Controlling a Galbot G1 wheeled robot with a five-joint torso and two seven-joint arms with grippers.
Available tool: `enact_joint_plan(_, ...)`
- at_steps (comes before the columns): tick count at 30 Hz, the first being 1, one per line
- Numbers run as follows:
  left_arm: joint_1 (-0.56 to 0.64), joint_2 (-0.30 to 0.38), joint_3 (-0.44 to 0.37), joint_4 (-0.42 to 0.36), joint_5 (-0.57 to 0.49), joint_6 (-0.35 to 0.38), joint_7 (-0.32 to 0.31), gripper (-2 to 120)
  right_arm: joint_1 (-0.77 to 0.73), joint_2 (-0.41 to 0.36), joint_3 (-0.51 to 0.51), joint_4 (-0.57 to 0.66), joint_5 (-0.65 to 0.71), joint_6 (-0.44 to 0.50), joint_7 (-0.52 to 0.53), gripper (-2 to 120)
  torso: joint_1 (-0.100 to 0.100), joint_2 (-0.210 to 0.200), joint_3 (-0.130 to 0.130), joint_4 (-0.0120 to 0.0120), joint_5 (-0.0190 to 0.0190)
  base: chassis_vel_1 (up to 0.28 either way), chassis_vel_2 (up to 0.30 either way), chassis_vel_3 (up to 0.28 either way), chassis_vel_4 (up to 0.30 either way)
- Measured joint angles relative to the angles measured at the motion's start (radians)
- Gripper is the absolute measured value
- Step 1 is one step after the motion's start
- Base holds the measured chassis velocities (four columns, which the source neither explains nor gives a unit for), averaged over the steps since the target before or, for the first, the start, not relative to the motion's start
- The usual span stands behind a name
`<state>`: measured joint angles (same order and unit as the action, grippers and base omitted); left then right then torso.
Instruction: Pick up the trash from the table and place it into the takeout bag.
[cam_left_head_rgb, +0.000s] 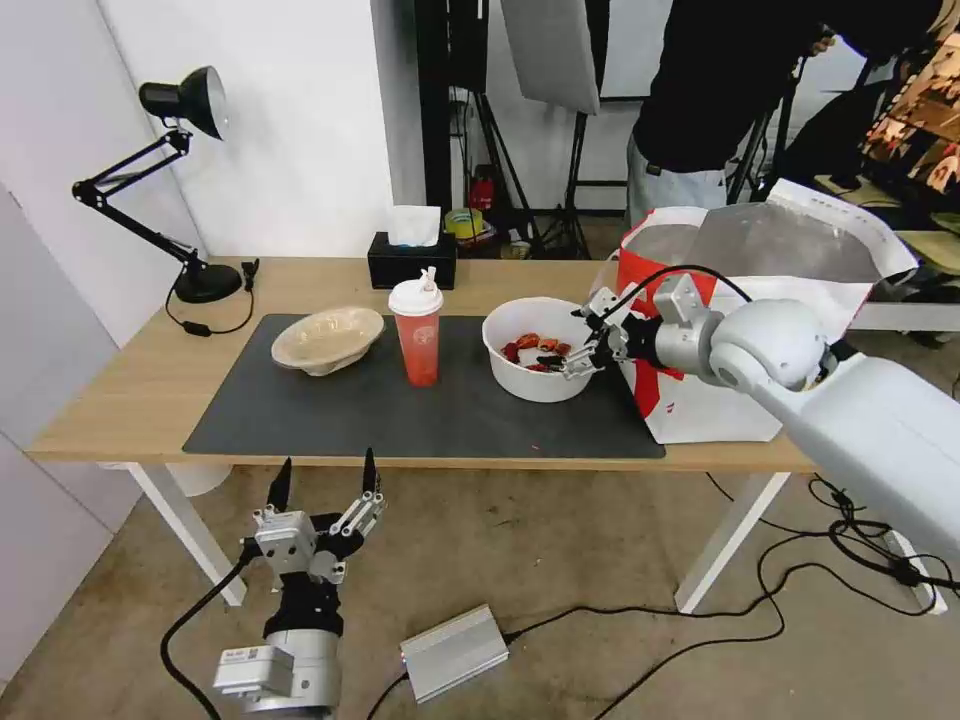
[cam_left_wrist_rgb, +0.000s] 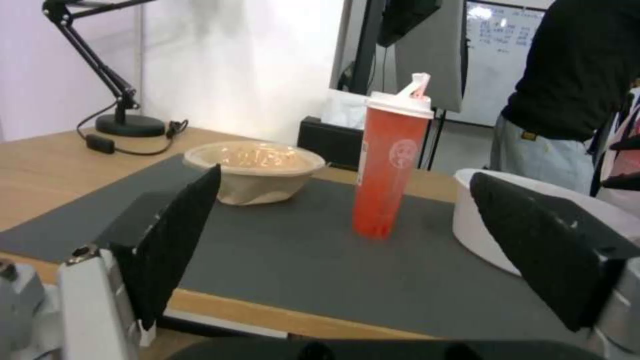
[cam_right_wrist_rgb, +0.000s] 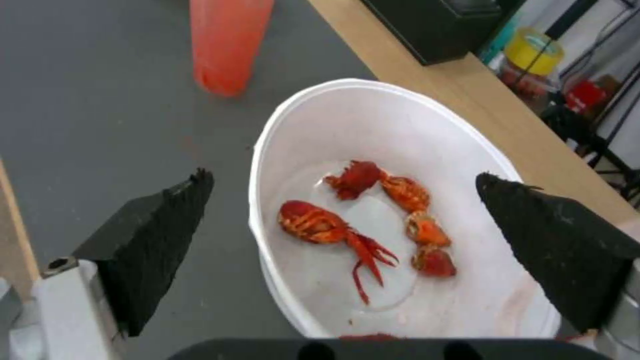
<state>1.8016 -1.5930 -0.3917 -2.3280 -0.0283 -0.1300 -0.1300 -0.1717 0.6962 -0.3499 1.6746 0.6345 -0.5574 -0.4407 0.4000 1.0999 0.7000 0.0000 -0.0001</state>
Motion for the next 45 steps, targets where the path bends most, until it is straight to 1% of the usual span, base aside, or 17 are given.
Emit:
enact_joint_plan(1,0.0,0.0,0.0,0.0,0.0,0.0,0.0,100,0.0,0.0,0.0,0.0,0.0,0.0,0.0,100,0.0,0.0,0.0,0.0,0.0,0.0,0.0,0.0,0.0)
enact_joint_plan(5,0.003,0.0,-0.007,0.0,0.0,-0.003,-0.001,100,0.084,0.025,-0.086,-0.061,-0.009,0.015,-0.038,100,0.0,0.0,0.0,0.0001,0.0,0.0,0.0,0.0,0.0)
enact_joint_plan(7,0.003,0.0,-0.008,0.0,0.0,-0.004,-0.001,100,0.099,0.03,-0.098,-0.071,-0.01,0.017,-0.043,100,0.0,0.0,0.0,0.0001,0.0,0.0,0.0,0.0,0.0)
enact_joint_plan(10,0.005,0.0,-0.006,-0.003,0.001,-0.007,-0.001,100,0.158,0.051,-0.149,-0.115,-0.011,0.024,-0.063,100,0.0,0.0,0.0,0.0001,0.0,0.0,0.0,0.0,0.0)
enact_joint_plan(14,0.009,0.0,-0.004,-0.006,0.005,-0.011,-0.002,100,0.191,0.066,-0.176,-0.144,-0.011,0.03,-0.07,100,0.0,0.0,0.0,0.0001,-0.0001,0.0,0.0,0.0,0.0)
enact_joint_plan(22,0.02,0.0,-0.008,-0.008,0.01,-0.022,-0.002,100,0.198,0.081,-0.184,-0.155,-0.013,0.02,-0.063,100,0.0,0.0,0.0,0.0,-0.0001,0.0,0.0,0.0,0.0)
enact_joint_plan(33,0.026,0.0,-0.009,-0.009,0.013,-0.023,-0.003,100,0.185,0.089,-0.179,-0.134,0.01,-0.01,-0.032,100,0.0,0.0,0.0,0.0,0.0,0.0,0.0,0.0,0.0)
enact_joint_plan(37,0.027,0.0,-0.008,-0.009,0.015,-0.023,-0.003,100,0.182,0.09,-0.177,-0.122,0.036,-0.025,-0.016,100,0.0,0.0,0.0,0.0,0.0,0.0,0.0,0.0,0.0)
enact_joint_plan(40,0.031,0.0,-0.003,-0.01,0.022,-0.023,-0.003,100,0.177,0.099,-0.171,-0.113,0.087,-0.06,0.015,100,0.0,0.0,0.0,0.0,0.0,0.0,0.0,0.0,0.0)
enact_joint_plan(45,0.034,0.0,-0.002,-0.01,0.024,-0.025,-0.004,100,0.16,0.118,-0.159,-0.118,0.11,-0.088,0.04,100,0.0,0.0,0.0,0.0,0.0,0.0,0.0,0.0,0.0)
